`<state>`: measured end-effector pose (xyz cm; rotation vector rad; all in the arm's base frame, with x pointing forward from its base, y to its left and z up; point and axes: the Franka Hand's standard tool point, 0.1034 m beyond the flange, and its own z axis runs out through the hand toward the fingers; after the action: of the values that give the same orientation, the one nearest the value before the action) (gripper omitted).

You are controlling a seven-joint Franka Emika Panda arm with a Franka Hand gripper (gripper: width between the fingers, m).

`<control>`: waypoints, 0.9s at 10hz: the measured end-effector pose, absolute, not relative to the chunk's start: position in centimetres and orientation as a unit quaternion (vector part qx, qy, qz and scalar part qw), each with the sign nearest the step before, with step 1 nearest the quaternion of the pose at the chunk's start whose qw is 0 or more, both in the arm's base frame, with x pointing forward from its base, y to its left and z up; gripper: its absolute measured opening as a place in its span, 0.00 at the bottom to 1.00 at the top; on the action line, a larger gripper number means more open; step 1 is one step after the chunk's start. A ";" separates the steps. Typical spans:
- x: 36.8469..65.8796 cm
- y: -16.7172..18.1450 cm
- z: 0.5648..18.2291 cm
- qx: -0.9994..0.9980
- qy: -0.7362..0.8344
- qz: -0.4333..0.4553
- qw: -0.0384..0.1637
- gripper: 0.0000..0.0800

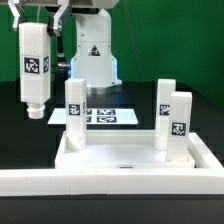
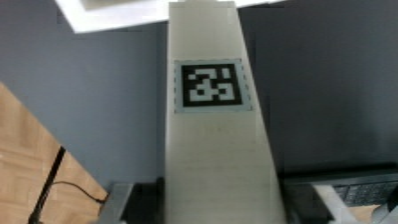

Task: Assemble desk

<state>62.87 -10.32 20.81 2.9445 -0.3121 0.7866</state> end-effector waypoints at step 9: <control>64.5 -6.5 20.7 0.962 -0.086 0.259 0.019 0.36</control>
Offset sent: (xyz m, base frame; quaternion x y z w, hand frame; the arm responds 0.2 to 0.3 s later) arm 0.0236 0.0435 0.0056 0.0559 0.0118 0.0535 0.9969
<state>64.52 -6.50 20.68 2.9865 -0.2674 0.8029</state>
